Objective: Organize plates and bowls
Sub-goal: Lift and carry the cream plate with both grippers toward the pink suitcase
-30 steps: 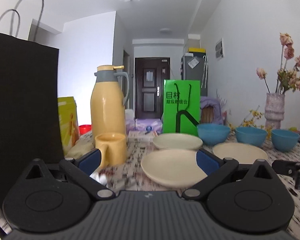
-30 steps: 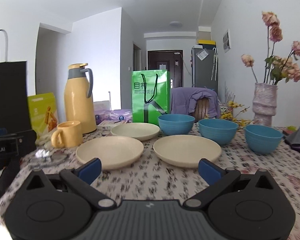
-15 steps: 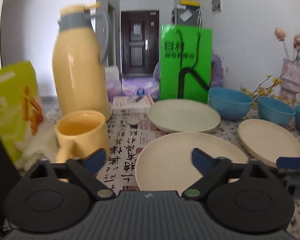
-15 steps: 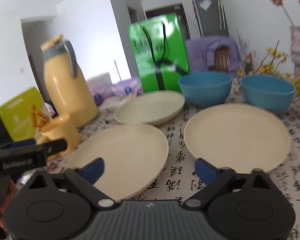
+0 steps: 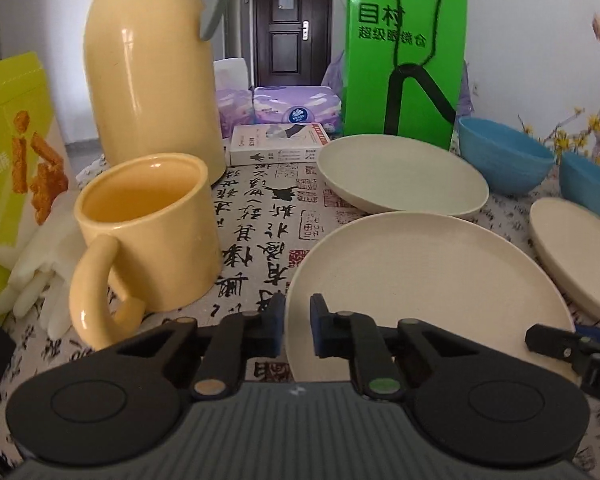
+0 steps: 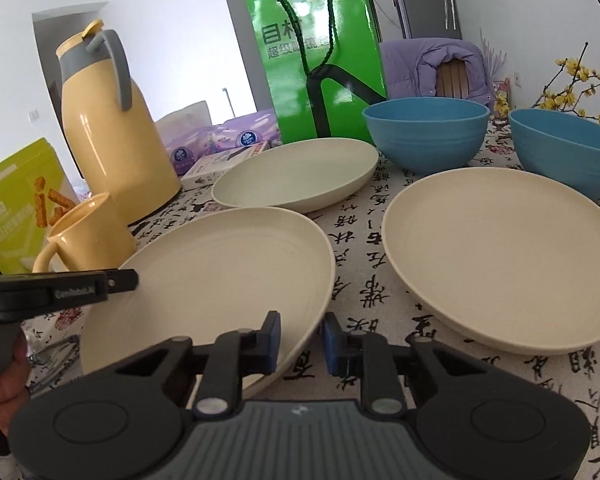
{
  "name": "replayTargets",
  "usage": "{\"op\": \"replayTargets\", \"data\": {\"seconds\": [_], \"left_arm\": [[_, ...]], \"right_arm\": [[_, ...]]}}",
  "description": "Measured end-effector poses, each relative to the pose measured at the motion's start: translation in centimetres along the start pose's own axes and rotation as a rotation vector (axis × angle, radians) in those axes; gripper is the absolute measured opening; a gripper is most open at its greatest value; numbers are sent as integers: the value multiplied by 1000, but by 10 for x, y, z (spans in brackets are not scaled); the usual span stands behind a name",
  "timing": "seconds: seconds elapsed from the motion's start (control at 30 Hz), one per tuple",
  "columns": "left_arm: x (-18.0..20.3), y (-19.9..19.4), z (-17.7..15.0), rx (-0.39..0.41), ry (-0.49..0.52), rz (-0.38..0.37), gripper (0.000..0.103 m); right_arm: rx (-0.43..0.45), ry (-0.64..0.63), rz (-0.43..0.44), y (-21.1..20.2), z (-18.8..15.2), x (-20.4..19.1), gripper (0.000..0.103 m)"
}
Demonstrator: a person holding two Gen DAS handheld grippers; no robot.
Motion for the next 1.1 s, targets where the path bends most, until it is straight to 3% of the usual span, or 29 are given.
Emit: {"op": "replayTargets", "data": {"seconds": [0.23, 0.37, 0.6, 0.87, 1.1], "left_arm": [[6, -62, -27, 39, -28, 6, 14], [6, -109, -61, 75, -70, -29, 13], [18, -174, -133, 119, -124, -23, 14], [36, -206, -183, 131, -175, -42, 14], [74, -205, -191, 116, -148, -31, 14]], "right_arm": [[39, -48, 10, -53, -18, -8, 16], [43, -64, 39, -91, -51, -11, 16], [47, -60, 79, -150, -115, -16, 16], [60, -82, 77, -185, -151, -5, 16], [94, -64, 63, -199, -154, 27, 16]]}}
Point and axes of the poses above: each gripper's, at about its wrist camera, not at the fingertips, and y roughly the way its jaws point, x to its right, z to its top, the point moved 4 cm from there along y, roughly the way its jaws point, and after that the axes turned 15 degrees about -x, right-handed, at the moved point
